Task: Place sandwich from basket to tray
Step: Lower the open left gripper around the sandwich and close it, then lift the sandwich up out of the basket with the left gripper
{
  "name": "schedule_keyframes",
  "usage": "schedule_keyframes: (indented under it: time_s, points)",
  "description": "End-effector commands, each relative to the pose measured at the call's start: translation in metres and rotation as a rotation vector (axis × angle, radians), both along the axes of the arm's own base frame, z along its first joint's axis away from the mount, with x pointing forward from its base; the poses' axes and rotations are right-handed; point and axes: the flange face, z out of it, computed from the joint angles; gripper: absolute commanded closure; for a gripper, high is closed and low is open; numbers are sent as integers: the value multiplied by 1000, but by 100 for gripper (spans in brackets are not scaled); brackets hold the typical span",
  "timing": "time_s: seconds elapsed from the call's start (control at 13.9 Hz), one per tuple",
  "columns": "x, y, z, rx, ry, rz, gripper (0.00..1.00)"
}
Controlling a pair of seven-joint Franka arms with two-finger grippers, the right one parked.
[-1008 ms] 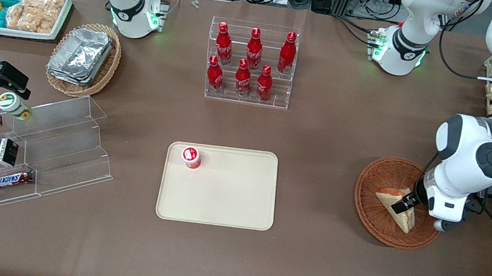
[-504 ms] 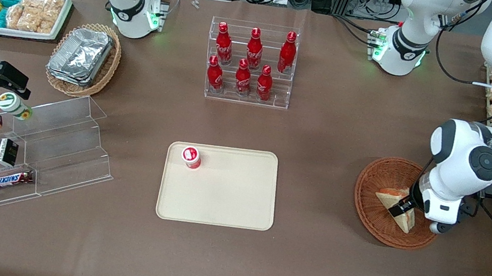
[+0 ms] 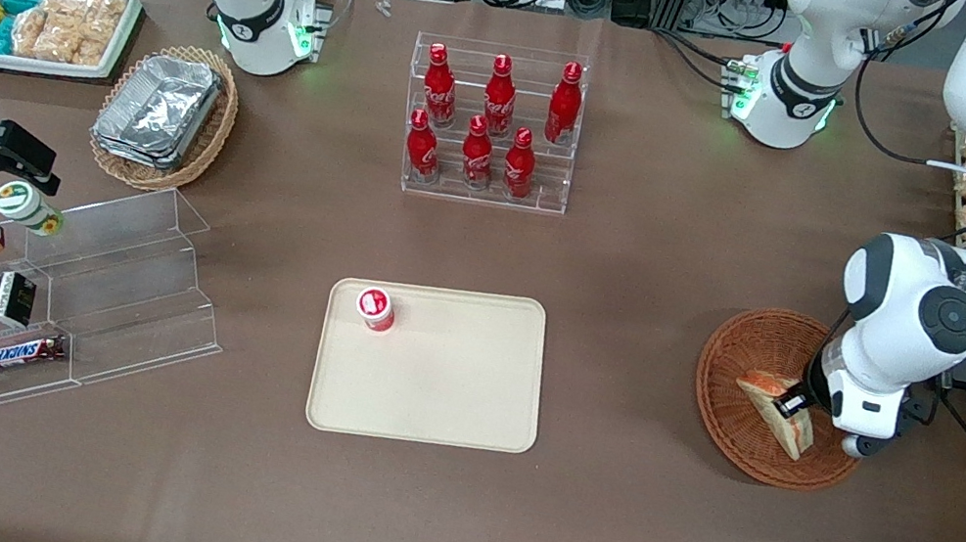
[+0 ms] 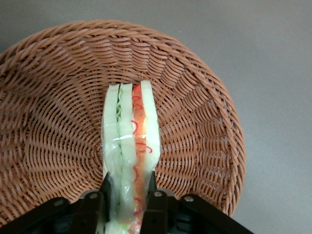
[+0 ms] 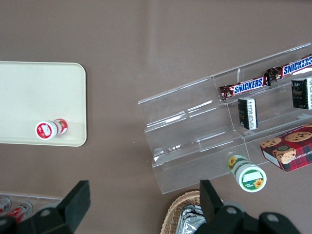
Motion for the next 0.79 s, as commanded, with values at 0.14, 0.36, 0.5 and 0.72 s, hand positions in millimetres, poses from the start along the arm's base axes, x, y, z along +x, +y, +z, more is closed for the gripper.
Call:
schedule_keyframes:
  time_s: [0.14, 0.36, 0.5, 0.72]
  points:
    - [-4, 2, 5, 12, -4, -88, 78]
    - [10, 14, 28, 26, 43, -216, 86]
    - [20, 17, 50, 29, 79, -264, 86]
    - [36, 20, 97, 26, 157, -366, 96]
